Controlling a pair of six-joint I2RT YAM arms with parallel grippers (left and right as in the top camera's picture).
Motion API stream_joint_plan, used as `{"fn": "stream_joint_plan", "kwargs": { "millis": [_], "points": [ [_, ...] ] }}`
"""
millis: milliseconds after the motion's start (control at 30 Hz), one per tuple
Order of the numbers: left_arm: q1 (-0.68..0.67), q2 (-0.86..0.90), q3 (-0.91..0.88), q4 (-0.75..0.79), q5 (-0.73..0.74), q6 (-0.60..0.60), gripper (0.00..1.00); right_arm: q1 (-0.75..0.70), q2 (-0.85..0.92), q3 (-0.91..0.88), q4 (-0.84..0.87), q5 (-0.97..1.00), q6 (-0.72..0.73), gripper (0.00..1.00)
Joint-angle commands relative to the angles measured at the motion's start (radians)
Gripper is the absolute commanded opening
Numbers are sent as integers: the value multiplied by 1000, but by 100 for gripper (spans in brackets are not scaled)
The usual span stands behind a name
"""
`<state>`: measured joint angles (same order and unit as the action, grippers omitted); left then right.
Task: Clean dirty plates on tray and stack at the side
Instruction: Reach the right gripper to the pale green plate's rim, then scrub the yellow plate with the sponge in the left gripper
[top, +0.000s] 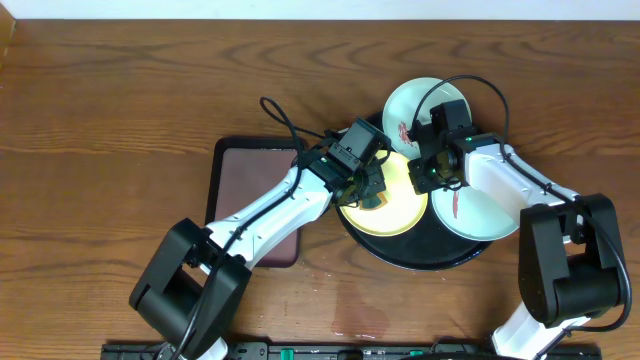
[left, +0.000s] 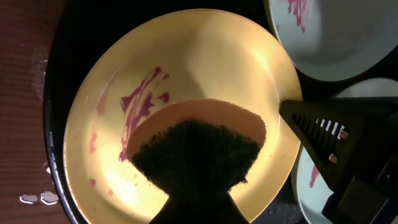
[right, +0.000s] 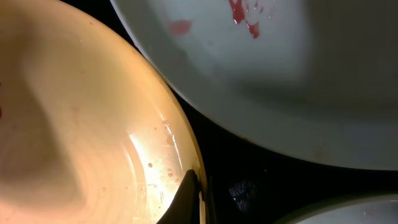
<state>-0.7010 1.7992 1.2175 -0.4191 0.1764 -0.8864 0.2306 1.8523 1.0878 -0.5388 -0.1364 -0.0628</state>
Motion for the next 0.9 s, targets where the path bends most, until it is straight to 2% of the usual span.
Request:
{"fn": "stream_joint_plan", "kwargs": {
  "millis": [0,233,533,867],
  "points": [
    [-18,2,-3,8,-13,25,8,7,9,7,1,24,-5,1],
    [-63,46,-3,87,-15,24,8,7,9,7,-1,24,6,1],
    [-38,152,-3,113,-47,-11,8,7,9,7,-3,24,6,1],
    [-42,205,-3,212,21,227,8,7,9,7,-4,15,6,1]
  ]
}}
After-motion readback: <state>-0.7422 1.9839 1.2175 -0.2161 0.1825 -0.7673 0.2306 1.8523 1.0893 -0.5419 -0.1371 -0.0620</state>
